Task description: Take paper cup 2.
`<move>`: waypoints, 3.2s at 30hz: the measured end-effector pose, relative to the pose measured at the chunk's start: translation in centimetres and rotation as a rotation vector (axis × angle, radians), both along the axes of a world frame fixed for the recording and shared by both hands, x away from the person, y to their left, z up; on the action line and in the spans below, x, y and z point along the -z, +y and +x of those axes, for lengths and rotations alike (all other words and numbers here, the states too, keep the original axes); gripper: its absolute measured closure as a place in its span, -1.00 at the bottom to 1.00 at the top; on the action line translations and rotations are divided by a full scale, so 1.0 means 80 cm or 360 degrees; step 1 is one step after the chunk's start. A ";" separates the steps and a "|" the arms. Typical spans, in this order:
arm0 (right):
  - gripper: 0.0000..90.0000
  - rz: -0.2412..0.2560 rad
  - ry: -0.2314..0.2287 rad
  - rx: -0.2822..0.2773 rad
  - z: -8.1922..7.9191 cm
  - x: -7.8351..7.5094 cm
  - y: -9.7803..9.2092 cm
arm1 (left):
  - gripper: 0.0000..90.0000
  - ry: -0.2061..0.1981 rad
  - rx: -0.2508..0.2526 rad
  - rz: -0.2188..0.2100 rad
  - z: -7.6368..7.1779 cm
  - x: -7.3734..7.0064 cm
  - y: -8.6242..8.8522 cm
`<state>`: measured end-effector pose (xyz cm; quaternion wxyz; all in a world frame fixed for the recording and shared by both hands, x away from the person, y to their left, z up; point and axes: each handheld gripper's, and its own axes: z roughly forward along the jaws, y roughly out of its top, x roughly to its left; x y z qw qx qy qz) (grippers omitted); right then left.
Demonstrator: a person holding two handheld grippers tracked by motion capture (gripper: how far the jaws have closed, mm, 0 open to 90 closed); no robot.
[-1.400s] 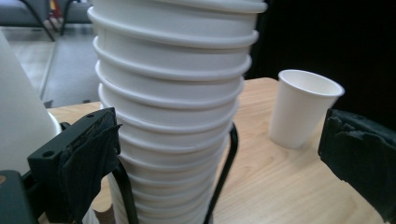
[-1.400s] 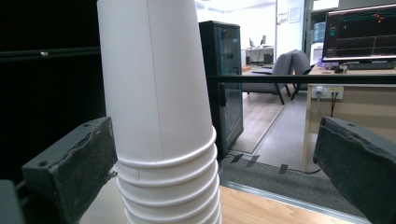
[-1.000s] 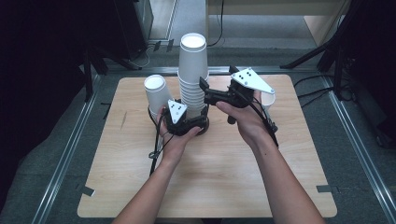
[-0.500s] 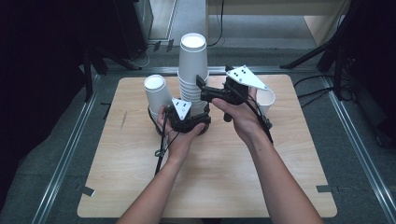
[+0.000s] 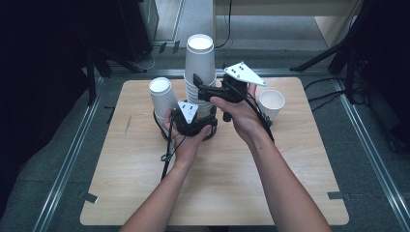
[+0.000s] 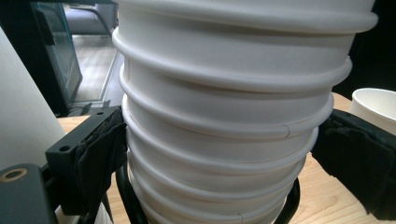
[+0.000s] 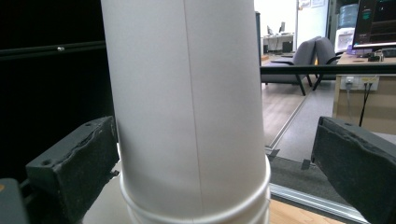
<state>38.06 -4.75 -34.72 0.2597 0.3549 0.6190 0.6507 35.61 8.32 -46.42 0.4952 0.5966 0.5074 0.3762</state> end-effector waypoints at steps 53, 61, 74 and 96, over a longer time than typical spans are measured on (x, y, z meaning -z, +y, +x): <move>-0.75 -0.0038 0.0027 0.0002 0.023 -0.001 0.033 | -0.83 -0.0001 0.0035 -0.0025 -0.002 0.000 0.005; -0.76 -0.0071 0.0037 0.0011 0.023 -0.005 0.034 | -0.83 0.0000 0.0038 -0.0027 -0.003 0.000 0.006; -0.76 -0.0058 0.0021 0.0016 0.021 -0.006 0.033 | -0.82 -0.0001 0.0040 -0.0036 -0.003 0.000 0.006; -0.70 -0.0054 -0.0022 0.0047 0.016 -0.021 0.033 | -0.82 -0.0003 0.0042 -0.0038 -0.004 0.001 0.006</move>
